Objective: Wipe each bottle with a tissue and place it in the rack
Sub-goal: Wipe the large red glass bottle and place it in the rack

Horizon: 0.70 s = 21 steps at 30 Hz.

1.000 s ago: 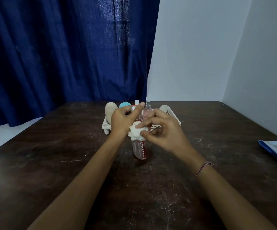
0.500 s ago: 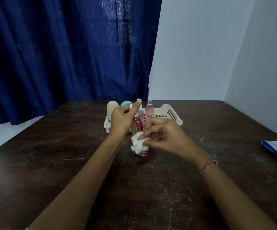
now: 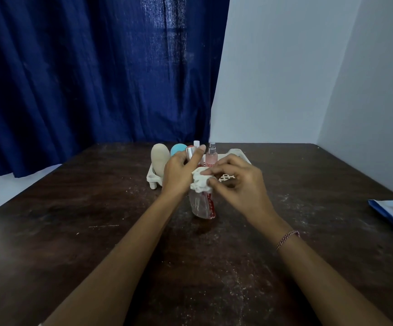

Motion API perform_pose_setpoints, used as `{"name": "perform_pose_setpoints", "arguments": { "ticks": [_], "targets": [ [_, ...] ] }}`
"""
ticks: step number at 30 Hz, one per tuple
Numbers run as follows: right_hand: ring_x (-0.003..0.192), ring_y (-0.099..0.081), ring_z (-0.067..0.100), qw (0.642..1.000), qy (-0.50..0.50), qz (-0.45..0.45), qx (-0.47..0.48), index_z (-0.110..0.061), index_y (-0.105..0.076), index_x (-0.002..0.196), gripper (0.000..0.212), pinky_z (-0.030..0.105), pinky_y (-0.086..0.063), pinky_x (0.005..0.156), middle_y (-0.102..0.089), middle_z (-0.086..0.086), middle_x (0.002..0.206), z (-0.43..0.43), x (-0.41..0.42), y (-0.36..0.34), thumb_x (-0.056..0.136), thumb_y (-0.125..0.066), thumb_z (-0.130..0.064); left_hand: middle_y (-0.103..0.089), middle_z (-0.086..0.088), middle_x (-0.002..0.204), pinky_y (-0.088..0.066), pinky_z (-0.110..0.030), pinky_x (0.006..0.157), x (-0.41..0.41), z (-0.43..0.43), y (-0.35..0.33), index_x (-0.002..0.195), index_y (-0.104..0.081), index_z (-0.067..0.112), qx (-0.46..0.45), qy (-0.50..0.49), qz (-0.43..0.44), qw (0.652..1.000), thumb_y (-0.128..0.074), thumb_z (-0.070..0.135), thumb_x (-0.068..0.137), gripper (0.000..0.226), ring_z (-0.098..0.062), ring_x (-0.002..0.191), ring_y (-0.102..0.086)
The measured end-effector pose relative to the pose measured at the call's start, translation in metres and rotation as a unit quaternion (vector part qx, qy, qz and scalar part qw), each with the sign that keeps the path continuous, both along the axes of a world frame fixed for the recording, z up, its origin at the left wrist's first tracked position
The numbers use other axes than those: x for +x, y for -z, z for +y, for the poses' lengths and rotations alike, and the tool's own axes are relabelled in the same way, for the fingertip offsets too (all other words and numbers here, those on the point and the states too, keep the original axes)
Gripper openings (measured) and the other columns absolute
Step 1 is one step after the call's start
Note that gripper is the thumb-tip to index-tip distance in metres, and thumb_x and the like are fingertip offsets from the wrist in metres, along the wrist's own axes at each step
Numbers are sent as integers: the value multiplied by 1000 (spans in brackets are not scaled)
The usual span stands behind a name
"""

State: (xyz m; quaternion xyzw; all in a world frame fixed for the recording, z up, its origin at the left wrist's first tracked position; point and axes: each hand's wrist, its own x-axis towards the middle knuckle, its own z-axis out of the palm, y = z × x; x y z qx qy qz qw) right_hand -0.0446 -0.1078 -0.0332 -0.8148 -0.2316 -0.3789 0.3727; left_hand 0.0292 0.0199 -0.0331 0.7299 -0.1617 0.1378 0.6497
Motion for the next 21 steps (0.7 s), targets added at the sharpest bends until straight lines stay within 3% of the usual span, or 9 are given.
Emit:
{"name": "perform_pose_setpoints", "arguments": {
  "ticks": [2,6,9,12,13,15,18,21],
  "targets": [
    [84,-58,5,1000,7,-3,6,-8,-73,95,18,19,-56,69,-56,-9,92,0,1,1,77,-73,-4,-64,-17,83,-49,-41,77,1,-4,0,71,-57,15,21,17,9,1000,-54,41,91,34,-22,77,-60],
    [86,-58,3,999,5,-2,37,-10,-73,93,18,17,-54,71,-55,-16,89,-3,3,1,77,-72,-3,-57,-16,88,-46,-38,77,-1,-9,0,73,-55,22,49,75,31,995,-53,61,76,39,-18,78,-58],
    [87,-60,7,999,16,10,44,-11,-73,93,18,23,-56,73,-56,-13,89,-4,5,2,77,-72,-3,-62,-14,91,-47,-36,81,-4,-7,0,81,-57,22,28,127,49,990,-56,52,82,30,-17,83,-61],
    [86,-60,8,998,-17,39,49,-14,-72,92,21,20,-54,70,-58,-10,88,-7,3,-2,75,-73,-1,-64,3,83,-48,-24,76,-5,-5,0,85,-55,23,16,170,66,983,-57,40,89,18,-7,77,-61],
    [85,-60,7,996,-48,60,40,-16,-71,92,24,16,-52,69,-59,-9,87,-9,2,-4,74,-74,-1,-64,6,78,-49,-20,72,-4,-4,0,85,-55,21,13,184,75,980,-60,45,84,24,-5,73,-61],
    [83,-61,7,987,-110,112,-31,-19,-71,93,27,13,-51,70,-62,-6,87,-15,-1,-6,72,-76,-3,-66,2,79,-50,-27,77,-4,-4,0,87,-58,16,35,193,82,977,-60,57,73,44,-11,76,-64],
    [82,-62,8,958,-143,201,-145,-17,-73,94,24,21,-54,74,-65,-6,88,-17,-2,-5,72,-77,-9,-70,-2,93,-50,-27,77,-4,-3,0,95,-60,18,33,177,96,979,-54,51,88,34,-13,86,-67],
    [82,-61,6,960,-134,181,-168,-14,-74,93,22,19,-53,73,-64,-8,87,-15,-1,-4,72,-77,-10,-71,0,96,-49,-29,81,-1,-2,1,102,-61,18,42,165,103,980,-50,53,90,38,-15,91,-67]
  ]
}}
